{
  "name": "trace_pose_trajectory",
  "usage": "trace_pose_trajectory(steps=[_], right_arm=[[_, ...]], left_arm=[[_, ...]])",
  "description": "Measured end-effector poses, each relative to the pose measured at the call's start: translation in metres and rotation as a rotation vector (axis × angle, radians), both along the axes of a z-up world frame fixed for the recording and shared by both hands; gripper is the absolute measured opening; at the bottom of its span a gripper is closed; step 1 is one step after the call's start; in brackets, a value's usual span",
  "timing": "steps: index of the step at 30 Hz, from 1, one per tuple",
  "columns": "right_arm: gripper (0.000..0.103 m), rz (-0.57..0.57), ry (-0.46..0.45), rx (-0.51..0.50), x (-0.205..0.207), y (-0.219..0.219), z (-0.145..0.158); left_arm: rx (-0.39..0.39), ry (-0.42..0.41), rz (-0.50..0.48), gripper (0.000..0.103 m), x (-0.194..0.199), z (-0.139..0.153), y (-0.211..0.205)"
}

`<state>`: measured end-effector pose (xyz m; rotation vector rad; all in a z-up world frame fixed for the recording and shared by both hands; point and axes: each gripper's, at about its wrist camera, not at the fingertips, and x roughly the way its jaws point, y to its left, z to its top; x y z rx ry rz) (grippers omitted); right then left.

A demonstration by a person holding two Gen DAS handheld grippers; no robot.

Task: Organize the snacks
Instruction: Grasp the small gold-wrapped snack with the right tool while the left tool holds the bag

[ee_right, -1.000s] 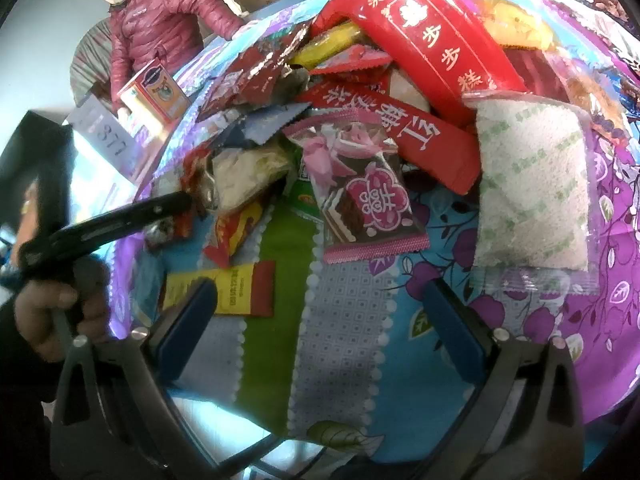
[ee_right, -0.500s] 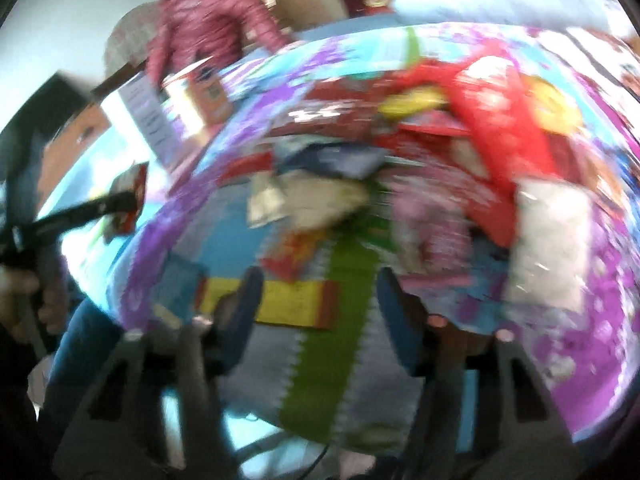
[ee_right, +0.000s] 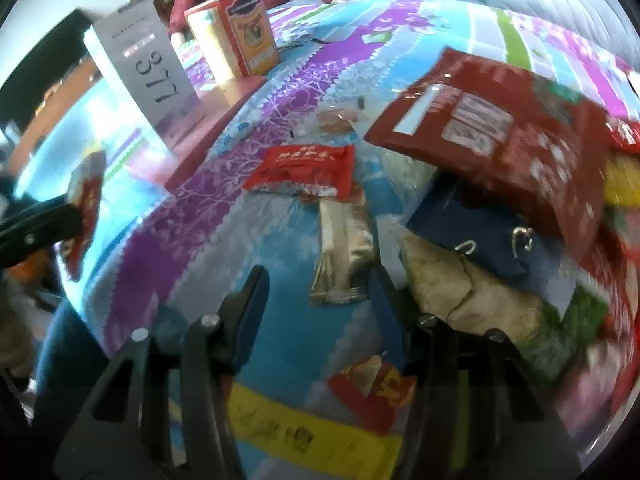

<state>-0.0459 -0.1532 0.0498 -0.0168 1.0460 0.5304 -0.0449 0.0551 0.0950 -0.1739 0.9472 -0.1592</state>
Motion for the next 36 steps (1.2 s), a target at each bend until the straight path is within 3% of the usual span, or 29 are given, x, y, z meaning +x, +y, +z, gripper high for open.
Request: trace_pose_trajectory(steps=[4,7,13,18,19,20,23,30,36], right_arm=[[0.052,0.004,-0.031,-0.052,0.010,0.014,0.005],[0.054,0.025,-0.056,-0.024,0.004,0.019,0.016],[0.054,-0.001,-0.081,-0.097,0.013,0.026,0.005],[0.054,0.044,-0.097,-0.178,0.021,0.043,-0.008],[0.049,0.053,-0.084,-0.170,0.020,0.044,-0.008],[0.036,0.060,-0.067,-0.148,0.019,0.044,-0.006],[0.029,0.052,-0.052,-0.112,0.007,0.039,-0.001],[0.029,-0.042,-0.096,0.019,-0.018,0.019,0.042],[0.029,-0.053,-0.227,0.068,-0.022,0.029,0.107]], left_arm=[[-0.002,-0.010,-0.009,0.076,0.002,0.002,-0.003],[-0.008,-0.030,-0.015,0.076,0.001,0.008,-0.002],[-0.031,-0.035,0.009,0.076,0.001,0.009,0.008],[-0.035,-0.036,0.007,0.076,0.001,0.010,0.009],[-0.038,-0.040,0.007,0.076,0.001,0.011,0.010],[-0.041,-0.045,0.007,0.076,0.000,0.013,0.010],[-0.042,-0.068,0.004,0.076,-0.003,0.020,0.013],[-0.032,-0.131,0.021,0.076,-0.010,0.042,0.027],[0.000,-0.244,0.068,0.076,-0.024,0.082,0.054]])
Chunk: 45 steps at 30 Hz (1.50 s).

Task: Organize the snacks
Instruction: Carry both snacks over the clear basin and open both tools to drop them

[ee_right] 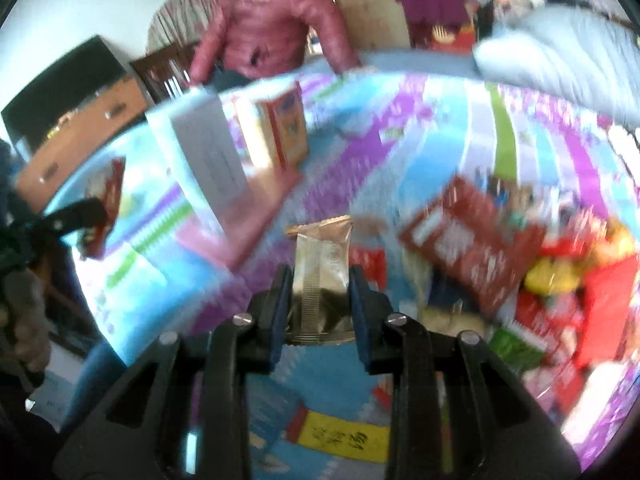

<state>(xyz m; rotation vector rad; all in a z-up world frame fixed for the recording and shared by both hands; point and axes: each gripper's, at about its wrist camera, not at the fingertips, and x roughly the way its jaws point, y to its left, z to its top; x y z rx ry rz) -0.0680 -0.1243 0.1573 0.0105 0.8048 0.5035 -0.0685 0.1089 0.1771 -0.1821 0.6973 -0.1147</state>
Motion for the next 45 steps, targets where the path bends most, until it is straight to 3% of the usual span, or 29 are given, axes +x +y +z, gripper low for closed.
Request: trace_pose_trajectory(steps=[9,14,22,28,45], right_arm=[[0.029,0.115,-0.181,0.100,0.016,0.070,0.096],[0.029,0.253,-0.207,0.147,0.029,0.150,0.125],[0.029,0.474,-0.182,0.125,0.018,0.267,0.124],[0.029,0.546,-0.134,0.099,0.022,0.317,0.114],[0.029,0.579,-0.076,0.049,0.026,0.355,0.093]], left_arm=[[0.048,-0.132,0.180,0.076,-0.021,0.064,0.080],[0.048,-0.160,0.328,0.076,-0.036,0.080,0.144],[0.015,-0.079,0.543,0.076,-0.037,0.064,0.239],[0.019,-0.012,0.606,0.076,-0.033,0.040,0.266],[0.037,0.029,0.631,0.076,-0.028,0.023,0.280]])
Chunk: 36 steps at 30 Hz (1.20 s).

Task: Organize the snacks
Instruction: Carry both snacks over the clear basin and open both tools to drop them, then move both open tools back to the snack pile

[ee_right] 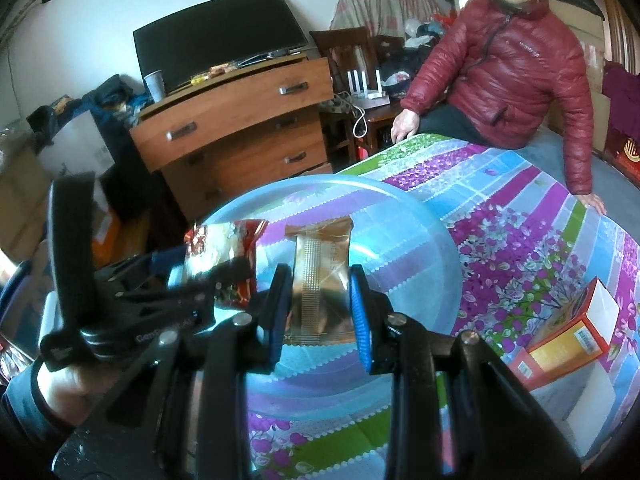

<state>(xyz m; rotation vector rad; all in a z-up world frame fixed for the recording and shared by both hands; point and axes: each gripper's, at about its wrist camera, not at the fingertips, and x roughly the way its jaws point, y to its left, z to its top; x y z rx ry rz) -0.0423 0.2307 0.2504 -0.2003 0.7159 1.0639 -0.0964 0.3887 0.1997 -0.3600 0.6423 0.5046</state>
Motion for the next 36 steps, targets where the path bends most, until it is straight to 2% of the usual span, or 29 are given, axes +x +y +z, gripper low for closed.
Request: trace_pose_trajectory(steps=[18,19,20,22,25,27,28,32,36], right_arm=[[0.031,0.012,0.045,-0.021,0.005,0.017,-0.014],[0.034,0.010,0.046,-0.021,0.004,0.017,-0.015],[0.048,0.008,0.046,-0.018,0.004,0.017,-0.015],[0.070,0.006,0.051,-0.009,0.003,0.015,-0.014],[0.076,-0.005,0.052,0.009,-0.001,0.010,-0.009],[0.086,-0.017,0.050,0.020,-0.003,0.004,-0.005],[0.089,-0.022,0.048,0.029,-0.005,-0.001,-0.004],[0.089,-0.049,0.061,0.050,-0.011,-0.026,-0.005],[0.089,-0.089,0.099,0.051,-0.023,-0.066,-0.021]], left_arm=[[-0.009,0.036,-0.002,0.079,0.006,-0.009,0.004],[-0.008,0.035,0.002,0.080,0.006,-0.009,0.005],[-0.006,0.033,0.003,0.081,0.005,-0.010,0.005],[-0.005,0.035,0.007,0.089,0.005,-0.010,0.006],[0.012,0.023,0.024,0.090,0.001,-0.009,0.007],[0.004,0.017,0.032,0.090,0.000,-0.009,0.008],[0.001,0.009,0.036,0.090,-0.002,-0.009,0.009],[-0.013,-0.018,0.033,0.090,-0.009,-0.006,0.010],[0.005,-0.058,0.007,0.090,-0.019,0.003,-0.001]])
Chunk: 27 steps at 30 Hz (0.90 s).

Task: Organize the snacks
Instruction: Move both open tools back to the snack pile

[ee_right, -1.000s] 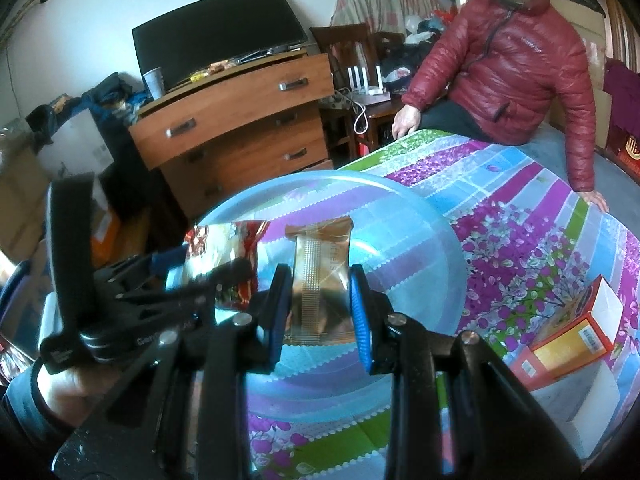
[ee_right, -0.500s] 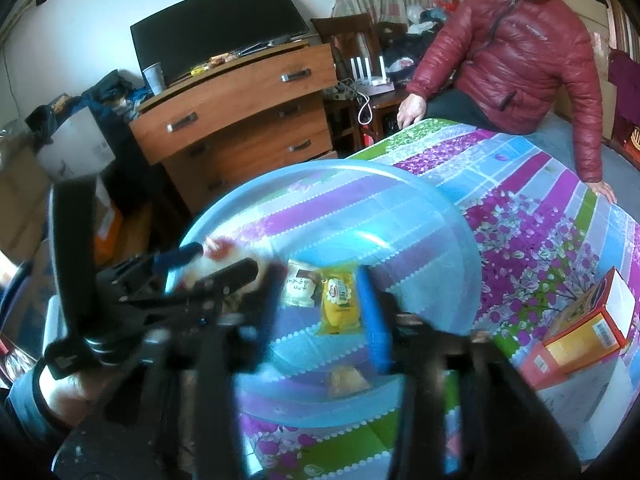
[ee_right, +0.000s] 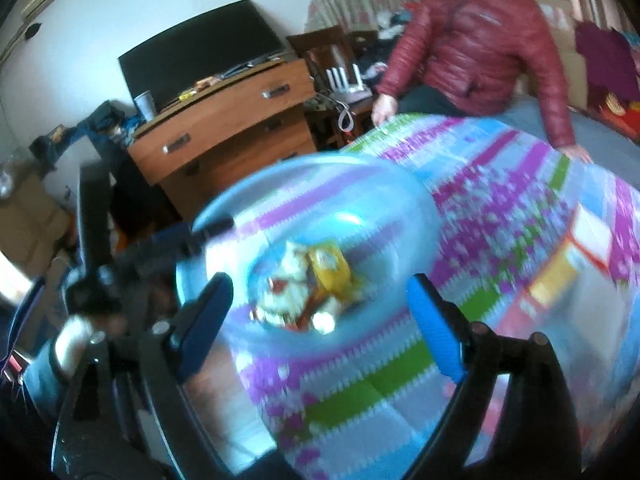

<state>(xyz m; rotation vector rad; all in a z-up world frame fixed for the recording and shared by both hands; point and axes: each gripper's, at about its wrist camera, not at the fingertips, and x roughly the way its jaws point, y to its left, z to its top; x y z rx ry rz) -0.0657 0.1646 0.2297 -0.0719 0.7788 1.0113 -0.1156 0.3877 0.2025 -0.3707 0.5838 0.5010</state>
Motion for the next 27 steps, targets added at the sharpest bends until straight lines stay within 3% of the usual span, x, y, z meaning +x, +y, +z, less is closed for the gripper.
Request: trace_pose_trajectory(steps=[2,7,11,15,18,21,24,27], right_arm=[[0.089,-0.018,0.004,-0.015,-0.013,-0.028,-0.011],[0.089,-0.136,0.051,-0.119,-0.047,-0.111,-0.057],[0.089,-0.291,0.122,-0.192,-0.064,-0.186,-0.094],[0.089,-0.475,0.179,-0.240,-0.069,-0.262,-0.119],[0.089,-0.623,0.224,-0.261,-0.057,-0.313,-0.138],[0.089,-0.700,0.290,-0.283,-0.050,-0.347,-0.164],[0.089,-0.708,0.311,-0.265,-0.049,-0.359,-0.173],[0.089,-0.684,0.273,-0.258,-0.053,-0.364,-0.170]], left_arm=[[0.012,-0.037,-0.047,0.090,-0.008,0.006,-0.013],[0.106,-0.100,-0.325,0.090,-0.025,0.012,-0.089],[0.120,-0.048,-0.559,0.090,-0.021,-0.010,-0.162],[0.053,0.050,-0.726,0.090,-0.006,-0.046,-0.223],[0.028,0.130,-0.800,0.090,0.010,-0.074,-0.263],[0.018,0.218,-0.844,0.090,0.032,-0.106,-0.294],[0.024,0.287,-0.858,0.090,0.049,-0.137,-0.320],[0.067,0.307,-0.864,0.090,0.062,-0.159,-0.337]])
